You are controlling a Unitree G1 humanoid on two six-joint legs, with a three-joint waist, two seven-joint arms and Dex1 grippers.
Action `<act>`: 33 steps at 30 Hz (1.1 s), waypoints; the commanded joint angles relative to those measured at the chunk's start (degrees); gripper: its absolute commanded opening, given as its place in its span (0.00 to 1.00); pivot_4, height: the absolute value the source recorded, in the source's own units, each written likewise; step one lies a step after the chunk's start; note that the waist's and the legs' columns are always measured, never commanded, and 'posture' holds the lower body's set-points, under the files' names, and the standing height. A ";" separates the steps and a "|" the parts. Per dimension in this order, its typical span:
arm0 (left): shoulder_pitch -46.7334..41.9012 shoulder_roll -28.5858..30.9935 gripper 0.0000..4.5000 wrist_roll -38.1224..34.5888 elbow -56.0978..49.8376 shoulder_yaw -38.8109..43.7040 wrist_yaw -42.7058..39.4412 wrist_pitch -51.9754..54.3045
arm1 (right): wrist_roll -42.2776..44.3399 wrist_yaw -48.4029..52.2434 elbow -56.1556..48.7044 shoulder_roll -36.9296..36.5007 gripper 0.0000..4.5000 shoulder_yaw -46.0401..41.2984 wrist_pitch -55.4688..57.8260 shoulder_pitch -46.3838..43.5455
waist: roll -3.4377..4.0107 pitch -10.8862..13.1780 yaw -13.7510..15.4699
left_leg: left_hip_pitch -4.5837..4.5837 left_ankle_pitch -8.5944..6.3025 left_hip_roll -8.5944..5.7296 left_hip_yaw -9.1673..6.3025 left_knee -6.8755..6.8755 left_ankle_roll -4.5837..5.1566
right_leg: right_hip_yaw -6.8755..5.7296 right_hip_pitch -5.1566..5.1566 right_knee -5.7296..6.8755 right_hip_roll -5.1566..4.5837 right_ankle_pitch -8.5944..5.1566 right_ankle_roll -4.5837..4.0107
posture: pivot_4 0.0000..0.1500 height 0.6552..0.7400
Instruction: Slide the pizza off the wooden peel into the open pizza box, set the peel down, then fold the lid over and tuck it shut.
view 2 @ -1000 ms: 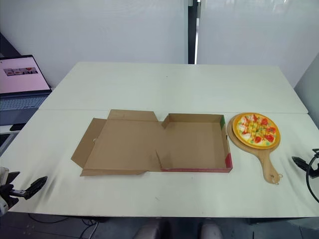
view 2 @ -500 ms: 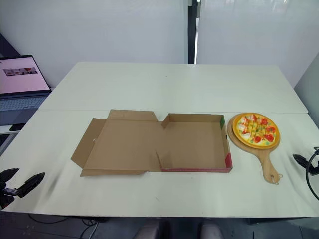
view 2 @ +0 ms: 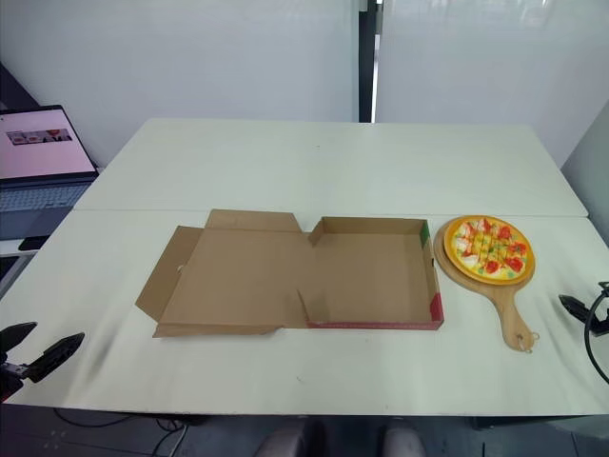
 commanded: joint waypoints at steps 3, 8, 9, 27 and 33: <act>-1.36 4.98 1.00 -3.69 -9.84 -1.27 -4.76 3.23 | 0.92 0.01 0.14 -1.76 0.99 -2.24 -1.54 -0.87 | 0.02 -0.01 0.29 | 0.00 0.00 0.00 -0.01 0.04 0.00 | 0.00 0.01 0.01 0.00 0.00 0.00 | 1.00 0.86; -8.49 9.54 1.00 -8.35 -16.52 -7.09 -7.04 9.07 | 2.14 1.88 -2.61 -2.10 0.99 -3.59 0.08 1.81 | 0.06 0.00 0.45 | -0.01 0.00 -0.01 -0.01 0.03 0.00 | -0.01 0.01 0.02 0.00 0.01 0.00 | 1.00 0.86; -10.74 10.42 1.00 -9.98 -18.71 -9.44 -7.34 10.75 | 2.62 2.25 -4.02 -1.97 0.99 -4.16 0.76 2.93 | 0.07 0.00 0.45 | -0.01 0.00 -0.02 -0.01 0.03 0.00 | -0.01 0.01 0.03 0.00 0.01 0.00 | 1.00 0.86; -55.99 8.73 1.00 -21.19 -21.55 -43.48 -19.52 24.22 | 13.00 -4.14 -50.67 11.38 0.99 -15.41 20.04 28.72 | 0.08 0.05 -0.11 | 0.08 0.02 0.00 0.09 0.08 0.00 | 0.13 0.06 0.21 0.19 0.03 0.06 | 1.00 0.86; -60.81 7.08 1.00 -19.62 -20.12 -46.75 -22.18 24.14 | 9.34 -13.07 -59.02 13.59 0.99 -9.98 24.84 26.69 | 0.02 0.08 -0.06 | 0.05 0.02 0.03 0.03 0.10 0.00 | 0.12 0.04 0.19 0.27 0.03 0.07 | 1.00 0.86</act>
